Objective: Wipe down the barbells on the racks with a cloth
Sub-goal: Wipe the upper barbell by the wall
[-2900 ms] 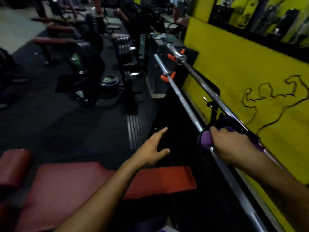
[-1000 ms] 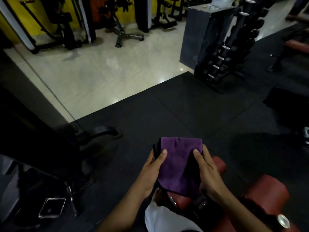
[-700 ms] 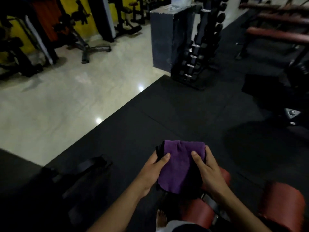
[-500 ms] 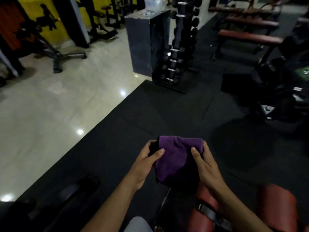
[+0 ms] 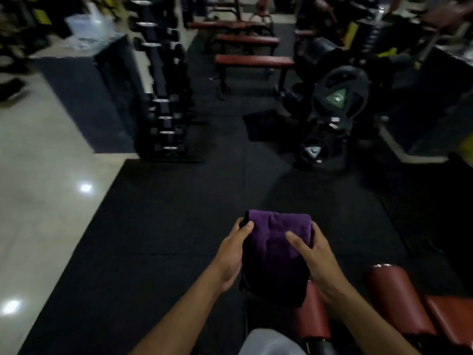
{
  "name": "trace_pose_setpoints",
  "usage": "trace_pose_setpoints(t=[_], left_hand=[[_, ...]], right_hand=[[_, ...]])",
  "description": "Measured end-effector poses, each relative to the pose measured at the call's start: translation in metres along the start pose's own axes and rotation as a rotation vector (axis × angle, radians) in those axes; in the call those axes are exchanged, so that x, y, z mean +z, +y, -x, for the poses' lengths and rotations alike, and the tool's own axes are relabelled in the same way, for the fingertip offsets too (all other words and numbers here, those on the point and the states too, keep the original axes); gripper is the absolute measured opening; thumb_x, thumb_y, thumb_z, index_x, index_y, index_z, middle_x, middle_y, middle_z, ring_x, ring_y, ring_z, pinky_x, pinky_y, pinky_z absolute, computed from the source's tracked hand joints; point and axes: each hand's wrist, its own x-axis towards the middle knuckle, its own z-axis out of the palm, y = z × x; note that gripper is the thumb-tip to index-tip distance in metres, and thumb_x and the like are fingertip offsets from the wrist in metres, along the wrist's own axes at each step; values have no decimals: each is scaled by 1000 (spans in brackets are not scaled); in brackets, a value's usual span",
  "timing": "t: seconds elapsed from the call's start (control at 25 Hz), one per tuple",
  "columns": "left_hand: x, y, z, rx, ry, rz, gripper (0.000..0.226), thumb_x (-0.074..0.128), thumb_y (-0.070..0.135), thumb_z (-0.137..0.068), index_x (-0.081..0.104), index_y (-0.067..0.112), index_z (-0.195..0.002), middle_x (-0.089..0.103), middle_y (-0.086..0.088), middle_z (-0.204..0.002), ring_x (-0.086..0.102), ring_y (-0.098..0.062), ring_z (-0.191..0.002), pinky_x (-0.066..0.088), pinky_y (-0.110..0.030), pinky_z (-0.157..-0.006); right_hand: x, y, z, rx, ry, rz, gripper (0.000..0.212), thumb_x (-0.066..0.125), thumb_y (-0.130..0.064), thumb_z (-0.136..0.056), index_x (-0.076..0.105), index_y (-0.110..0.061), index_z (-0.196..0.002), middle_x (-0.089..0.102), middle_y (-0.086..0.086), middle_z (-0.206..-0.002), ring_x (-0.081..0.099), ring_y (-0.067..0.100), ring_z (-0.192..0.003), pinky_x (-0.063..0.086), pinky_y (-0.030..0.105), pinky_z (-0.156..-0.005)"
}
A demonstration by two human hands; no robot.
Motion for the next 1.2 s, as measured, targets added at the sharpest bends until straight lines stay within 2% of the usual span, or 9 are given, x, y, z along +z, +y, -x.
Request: trace_pose_setpoints(t=[0.08,0.2,0.32,0.48,0.64,0.72,0.96,1.08,1.2], left_hand=[[9,13,-44,-55,-78,-78,28,53,36,-103,59,34,-130,70,6,-126,66,-10,-117,51,-32,-100],[31,17,-110,-91,-178,-281,20,55,38,-103,63,38,-121,72,10,-120,67,-9,-112,53,-26,-89],[64,11,-201,-94,-245,-495,22,55,37,-103,59,39,-125,67,10,-122,63,-6,-112,50,-27,-91],[112,6,-309,-146,-367,-783,26,59,34,-100,55,42,-125,66,12,-120,62,-6,-112,49,-30,-96],[179,21,-404,-155,-609,-1050,25,60,38,-100,54,38,-124,64,12,-122,62,-2,-107,49,-24,-86],[216,24,-445,-145,-645,-1088,23,59,38,-100,55,36,-123,63,13,-120,60,1,-104,46,-19,-79],[314,18,-562,-123,-744,-1137,17,59,31,-101,58,36,-118,58,20,-111,55,6,-98,42,-16,-74],[373,11,-635,-118,-811,-1146,15,60,33,-100,61,37,-115,61,18,-113,58,-3,-107,46,-26,-84],[449,11,-686,-93,-938,-1175,16,59,37,-101,61,37,-117,61,17,-118,57,-4,-109,46,-29,-88]], right_hand=[[-20,-1,-19,95,113,-104,39,75,-34,-86,67,-20,-121,75,3,-113,72,23,-105,57,47,-95],[-52,6,-44,156,281,-195,26,66,-30,-95,72,-15,-116,76,10,-110,72,29,-104,54,49,-97],[-100,11,-83,81,529,-201,20,61,-32,-99,73,-20,-110,77,3,-105,73,20,-99,56,39,-88],[-184,20,-132,24,846,-116,12,62,-24,-100,72,-21,-103,77,-10,-95,70,2,-87,51,13,-68],[-260,11,-163,15,1021,-9,11,62,-21,-99,70,-25,-106,76,-15,-92,68,-8,-86,49,8,-68],[-298,9,-176,41,1076,33,11,62,-23,-100,70,-27,-106,73,-18,-95,66,-11,-88,51,9,-70],[-399,21,-215,137,1239,146,9,66,-25,-97,71,-26,-105,75,-13,-97,69,1,-93,51,17,-74],[-447,12,-236,181,1342,152,10,66,-26,-97,71,-30,-105,76,-15,-96,70,0,-91,53,19,-75],[-491,-11,-243,206,1441,201,8,66,-25,-98,71,-31,-98,73,-23,-90,67,-7,-83,47,9,-66]])
